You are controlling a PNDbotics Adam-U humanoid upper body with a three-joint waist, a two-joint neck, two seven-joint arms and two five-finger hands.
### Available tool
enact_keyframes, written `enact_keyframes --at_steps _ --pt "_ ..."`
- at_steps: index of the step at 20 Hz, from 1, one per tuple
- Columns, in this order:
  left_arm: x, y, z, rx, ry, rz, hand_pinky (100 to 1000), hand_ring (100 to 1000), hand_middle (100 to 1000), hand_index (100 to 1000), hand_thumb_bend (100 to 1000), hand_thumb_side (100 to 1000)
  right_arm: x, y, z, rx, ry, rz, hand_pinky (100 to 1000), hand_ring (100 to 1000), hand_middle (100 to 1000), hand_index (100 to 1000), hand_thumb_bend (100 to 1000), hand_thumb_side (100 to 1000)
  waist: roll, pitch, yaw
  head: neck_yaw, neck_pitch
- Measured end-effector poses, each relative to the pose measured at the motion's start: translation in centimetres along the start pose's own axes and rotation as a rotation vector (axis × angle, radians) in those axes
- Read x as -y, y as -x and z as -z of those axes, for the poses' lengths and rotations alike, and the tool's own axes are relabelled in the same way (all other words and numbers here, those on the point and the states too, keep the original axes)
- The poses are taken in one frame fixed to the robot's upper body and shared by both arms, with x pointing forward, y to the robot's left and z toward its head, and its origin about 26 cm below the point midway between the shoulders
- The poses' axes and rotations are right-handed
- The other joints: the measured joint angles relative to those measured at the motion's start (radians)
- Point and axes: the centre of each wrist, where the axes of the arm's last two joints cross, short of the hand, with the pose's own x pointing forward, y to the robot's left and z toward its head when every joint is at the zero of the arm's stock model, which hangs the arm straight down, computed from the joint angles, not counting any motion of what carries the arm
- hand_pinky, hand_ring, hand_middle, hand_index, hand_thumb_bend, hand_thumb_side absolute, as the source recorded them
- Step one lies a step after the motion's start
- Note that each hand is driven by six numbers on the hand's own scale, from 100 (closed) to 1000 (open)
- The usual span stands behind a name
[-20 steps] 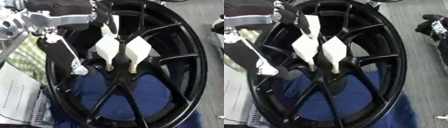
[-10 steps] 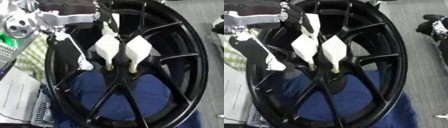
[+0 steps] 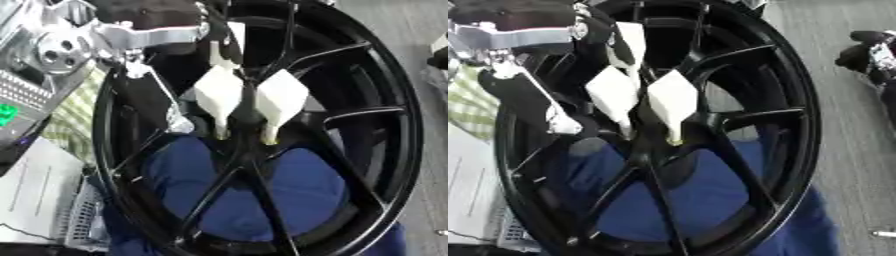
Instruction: Pull the pin out of the wheel hub.
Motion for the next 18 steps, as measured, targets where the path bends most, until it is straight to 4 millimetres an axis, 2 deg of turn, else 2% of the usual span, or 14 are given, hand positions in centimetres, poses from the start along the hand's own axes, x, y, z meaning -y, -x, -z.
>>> enact_keyframes --at_steps 8,18 --pt "0.18 0.10 0.16 -0.002 0.010 0.002 655 657 686 802 517 164 0.00 0.00 0.00 0.000 0.000 0.000 868 700 610 786 100 677 -0.002 0.001 0.000 0.003 0.000" --pt "0.49 0.55 0.61 -0.011 0.019 0.008 633 632 658 772 454 141 -0.03 -0.01 -0.01 0.001 0.000 0.001 868 701 610 786 100 675 -0.005 0.001 -0.002 0.006 -0.001"
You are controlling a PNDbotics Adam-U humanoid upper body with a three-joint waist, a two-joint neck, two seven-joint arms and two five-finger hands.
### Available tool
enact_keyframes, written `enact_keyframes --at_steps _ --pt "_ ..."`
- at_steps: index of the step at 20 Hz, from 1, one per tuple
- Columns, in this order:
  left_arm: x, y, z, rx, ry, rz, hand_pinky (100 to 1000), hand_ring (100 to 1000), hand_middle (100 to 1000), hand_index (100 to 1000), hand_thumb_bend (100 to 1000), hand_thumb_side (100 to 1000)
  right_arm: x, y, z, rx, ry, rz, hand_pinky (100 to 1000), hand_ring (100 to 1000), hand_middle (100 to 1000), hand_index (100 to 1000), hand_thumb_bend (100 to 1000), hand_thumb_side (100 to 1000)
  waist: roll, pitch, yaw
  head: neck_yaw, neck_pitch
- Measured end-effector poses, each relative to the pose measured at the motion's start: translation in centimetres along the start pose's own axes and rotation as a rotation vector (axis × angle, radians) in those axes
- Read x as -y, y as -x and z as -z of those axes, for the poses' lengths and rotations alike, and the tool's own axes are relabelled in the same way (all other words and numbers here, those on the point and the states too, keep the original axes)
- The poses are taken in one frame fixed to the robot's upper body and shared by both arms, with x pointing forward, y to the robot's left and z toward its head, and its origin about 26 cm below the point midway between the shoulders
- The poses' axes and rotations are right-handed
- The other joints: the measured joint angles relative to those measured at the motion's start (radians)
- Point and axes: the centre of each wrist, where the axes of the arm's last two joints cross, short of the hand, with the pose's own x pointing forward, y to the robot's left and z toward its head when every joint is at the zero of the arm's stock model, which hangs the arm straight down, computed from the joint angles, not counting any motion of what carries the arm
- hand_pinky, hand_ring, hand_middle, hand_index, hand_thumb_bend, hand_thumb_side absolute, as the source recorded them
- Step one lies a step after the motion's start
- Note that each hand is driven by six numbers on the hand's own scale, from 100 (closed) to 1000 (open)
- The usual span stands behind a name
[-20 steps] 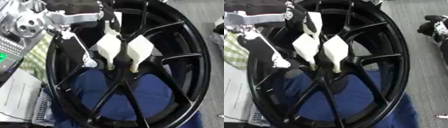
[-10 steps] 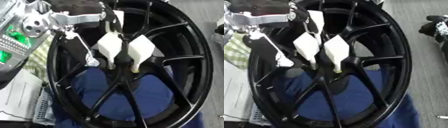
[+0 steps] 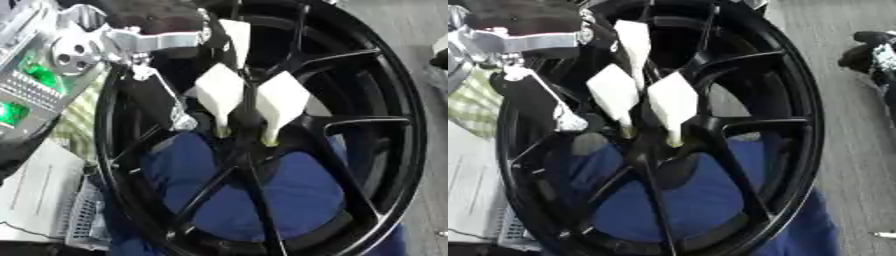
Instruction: Pull the pin out of the wheel hub.
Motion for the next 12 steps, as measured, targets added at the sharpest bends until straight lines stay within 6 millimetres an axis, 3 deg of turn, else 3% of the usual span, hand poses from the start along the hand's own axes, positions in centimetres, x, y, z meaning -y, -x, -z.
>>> enact_keyframes --at_steps 5,12 --pt "0.10 0.11 0.12 -0.002 -0.010 -0.008 593 595 613 735 363 150 -0.07 0.00 -0.02 0.001 0.000 0.003 869 701 611 786 100 676 -0.001 0.001 0.000 0.003 -0.005" --pt "0.11 0.11 0.12 -0.004 -0.033 -0.034 573 570 587 712 334 163 -0.18 -0.02 -0.04 0.004 0.000 0.007 870 701 612 787 100 674 -0.003 0.003 0.000 0.008 -0.007"
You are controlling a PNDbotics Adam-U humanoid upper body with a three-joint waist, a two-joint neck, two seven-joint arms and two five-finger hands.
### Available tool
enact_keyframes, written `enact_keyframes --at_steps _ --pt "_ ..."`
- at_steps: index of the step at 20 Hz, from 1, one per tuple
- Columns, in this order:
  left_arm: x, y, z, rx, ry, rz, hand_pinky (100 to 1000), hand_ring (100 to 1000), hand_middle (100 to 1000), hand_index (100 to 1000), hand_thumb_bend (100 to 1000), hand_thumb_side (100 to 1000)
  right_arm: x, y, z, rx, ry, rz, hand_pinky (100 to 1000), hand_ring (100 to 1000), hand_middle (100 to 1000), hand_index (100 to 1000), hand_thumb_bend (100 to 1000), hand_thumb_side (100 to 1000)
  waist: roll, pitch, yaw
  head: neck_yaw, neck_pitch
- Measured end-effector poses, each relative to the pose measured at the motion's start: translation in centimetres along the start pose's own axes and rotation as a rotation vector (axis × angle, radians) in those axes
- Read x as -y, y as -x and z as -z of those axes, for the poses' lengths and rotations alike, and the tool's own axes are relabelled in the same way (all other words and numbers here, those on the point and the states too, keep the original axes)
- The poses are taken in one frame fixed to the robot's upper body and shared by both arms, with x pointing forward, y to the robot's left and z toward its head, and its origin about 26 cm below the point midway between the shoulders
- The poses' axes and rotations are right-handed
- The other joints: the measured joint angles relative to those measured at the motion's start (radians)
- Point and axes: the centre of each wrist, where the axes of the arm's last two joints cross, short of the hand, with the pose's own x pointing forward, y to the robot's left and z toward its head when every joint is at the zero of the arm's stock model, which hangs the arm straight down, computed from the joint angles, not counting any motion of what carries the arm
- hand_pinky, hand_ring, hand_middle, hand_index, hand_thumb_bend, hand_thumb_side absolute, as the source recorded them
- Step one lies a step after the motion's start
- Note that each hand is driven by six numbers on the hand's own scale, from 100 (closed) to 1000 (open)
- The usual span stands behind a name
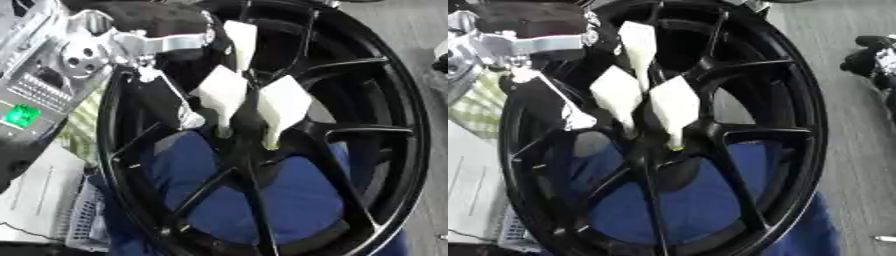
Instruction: Pull the pin out of the wheel hub.
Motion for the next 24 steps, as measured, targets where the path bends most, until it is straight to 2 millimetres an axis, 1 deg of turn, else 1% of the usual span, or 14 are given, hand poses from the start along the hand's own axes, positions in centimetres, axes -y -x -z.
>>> enact_keyframes --at_steps 5,8,9,10,11,14,15,16,17,21,24 --pt "-0.01 -0.01 0.00 0.004 0.005 -0.013 562 555 571 696 328 160 0.00 0.00 0.00 0.000 0.000 0.000 870 702 612 787 100 673 0.000 0.000 0.000 0.005 -0.001" --pt "-0.01 -0.01 0.00 0.002 0.010 -0.017 546 530 542 662 311 161 -0.01 0.00 0.00 0.000 0.001 0.000 870 702 612 787 100 672 0.000 0.000 0.000 0.007 -0.001" --pt "-0.01 -0.01 0.00 0.003 0.013 -0.019 529 502 511 616 296 161 -0.01 0.00 -0.01 0.000 0.001 0.000 870 702 612 787 100 673 0.000 0.000 0.000 0.007 -0.001" --pt "-0.01 -0.01 0.00 0.004 0.014 -0.022 523 493 503 594 290 158 -0.01 0.00 -0.01 -0.001 0.001 0.000 871 702 612 787 100 673 0.000 0.000 0.000 0.007 -0.001" --pt "-0.02 -0.01 0.00 0.005 0.014 -0.027 511 477 488 539 273 162 -0.01 0.00 -0.01 -0.001 0.002 0.000 871 702 612 788 100 673 0.000 0.000 0.000 0.007 -0.001" --pt "-0.02 -0.11 0.08 0.011 0.006 -0.047 497 457 462 492 241 181 -0.01 0.00 -0.01 -0.002 0.003 0.001 871 702 612 788 100 673 0.000 0.000 0.000 0.007 -0.001" --pt "-0.02 -0.11 0.08 0.011 0.003 -0.053 487 437 444 468 228 188 -0.01 0.00 -0.01 -0.003 0.004 0.001 871 702 612 788 100 672 0.000 0.000 0.000 0.007 -0.001" --pt "-0.01 -0.09 0.07 0.010 0.001 -0.060 484 431 439 462 225 189 -0.01 0.00 -0.01 -0.003 0.005 0.001 871 702 612 788 100 672 0.000 0.000 0.001 0.007 -0.001" --pt "0.00 -0.06 0.06 0.009 -0.003 -0.067 473 407 409 442 219 188 -0.01 0.00 -0.01 -0.003 0.005 0.001 871 702 612 788 100 672 0.000 0.000 0.001 0.007 -0.001" --pt "-0.15 -0.26 -0.35 0.018 -0.028 -0.098 459 357 355 422 217 169 -0.01 0.00 -0.02 -0.003 0.007 0.001 871 702 613 788 100 671 0.000 0.000 0.002 0.007 -0.001" --pt "-0.40 -0.55 -0.77 0.029 -0.039 -0.108 456 345 345 414 241 156 0.00 0.01 -0.02 -0.003 0.007 0.000 871 702 613 789 100 668 0.000 -0.001 0.004 0.006 0.000"
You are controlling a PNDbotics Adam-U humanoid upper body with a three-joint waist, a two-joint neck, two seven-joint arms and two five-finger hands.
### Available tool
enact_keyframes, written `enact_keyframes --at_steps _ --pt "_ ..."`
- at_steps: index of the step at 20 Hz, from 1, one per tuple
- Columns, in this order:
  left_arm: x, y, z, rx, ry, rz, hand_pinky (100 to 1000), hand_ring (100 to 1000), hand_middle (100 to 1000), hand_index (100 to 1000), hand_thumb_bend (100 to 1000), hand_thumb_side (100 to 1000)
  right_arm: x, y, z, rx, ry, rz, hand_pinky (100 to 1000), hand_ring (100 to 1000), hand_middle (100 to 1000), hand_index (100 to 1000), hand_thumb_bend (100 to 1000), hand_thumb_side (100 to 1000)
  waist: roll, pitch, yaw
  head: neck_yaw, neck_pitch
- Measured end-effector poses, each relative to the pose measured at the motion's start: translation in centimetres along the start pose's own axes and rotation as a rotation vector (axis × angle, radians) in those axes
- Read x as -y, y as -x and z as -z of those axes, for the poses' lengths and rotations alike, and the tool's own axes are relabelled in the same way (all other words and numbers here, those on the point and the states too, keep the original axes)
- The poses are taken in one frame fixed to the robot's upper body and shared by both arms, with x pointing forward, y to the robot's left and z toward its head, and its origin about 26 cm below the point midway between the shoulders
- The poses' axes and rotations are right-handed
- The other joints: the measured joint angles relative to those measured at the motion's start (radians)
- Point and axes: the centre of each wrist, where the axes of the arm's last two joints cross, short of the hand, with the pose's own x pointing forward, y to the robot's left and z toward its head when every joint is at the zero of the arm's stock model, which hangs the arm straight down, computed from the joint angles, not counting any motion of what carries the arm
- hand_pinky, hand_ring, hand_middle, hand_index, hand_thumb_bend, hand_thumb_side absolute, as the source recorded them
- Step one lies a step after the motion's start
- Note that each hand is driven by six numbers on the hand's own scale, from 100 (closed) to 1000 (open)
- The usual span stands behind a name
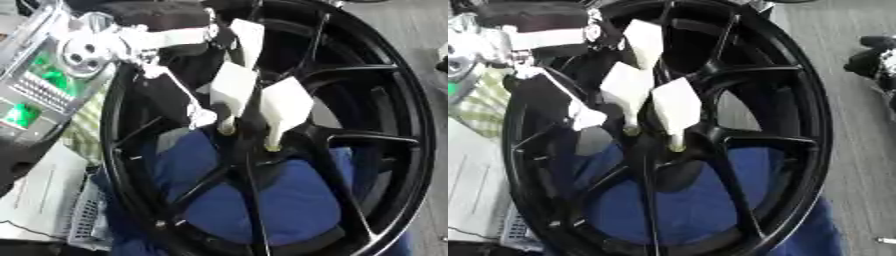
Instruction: Pull the pin out of the wheel hub.
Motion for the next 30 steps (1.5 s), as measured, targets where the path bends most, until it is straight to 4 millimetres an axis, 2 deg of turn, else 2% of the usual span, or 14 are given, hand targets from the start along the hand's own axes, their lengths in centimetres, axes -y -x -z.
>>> enact_keyframes --at_steps 10,18,19,20,23,25,28,30 --pt "-1.2 -0.2 -3.6 0.000 -0.109 -0.020 433 313 316 387 246 109 0.0 0.0 0.0 0.003 0.004 0.000 871 702 612 789 100 652 -0.003 -0.009 0.004 -0.008 0.001" --pt "-2.1 2.2 -6.3 -0.045 -0.251 -0.151 415 295 298 373 213 104 0.1 0.0 -0.2 0.002 0.019 -0.002 871 702 613 789 100 641 -0.005 -0.027 0.015 -0.045 0.014" --pt "-2.2 2.5 -6.7 -0.052 -0.273 -0.167 414 295 302 373 100 292 0.1 0.0 -0.2 0.003 0.020 -0.002 871 702 614 789 100 685 -0.005 -0.028 0.015 -0.049 0.018" --pt "-2.3 2.8 -7.0 -0.058 -0.292 -0.180 412 294 297 373 211 102 0.2 0.0 -0.2 0.003 0.022 -0.002 871 702 613 789 100 636 -0.005 -0.030 0.016 -0.052 0.020" --pt "-2.7 3.6 -8.2 -0.084 -0.347 -0.211 414 296 299 374 217 100 0.3 0.0 -0.3 0.006 0.032 -0.003 871 702 613 789 100 654 -0.005 -0.037 0.018 -0.060 0.024" --pt "-2.9 4.5 -9.3 -0.121 -0.385 -0.221 413 297 300 375 218 100 0.4 -0.1 -0.4 0.008 0.038 -0.005 871 702 613 789 100 620 -0.005 -0.040 0.023 -0.062 0.030" --pt "-2.7 6.3 -11.7 -0.220 -0.458 -0.231 413 297 299 375 226 100 0.7 -0.2 -0.4 0.017 0.048 -0.014 871 703 613 789 100 613 -0.005 -0.040 0.027 -0.060 0.044" --pt "-2.0 7.9 -13.8 -0.316 -0.526 -0.241 404 291 293 369 184 100 0.9 -0.4 -0.4 0.024 0.058 -0.020 872 703 613 789 100 610 -0.006 -0.041 0.033 -0.058 0.049"
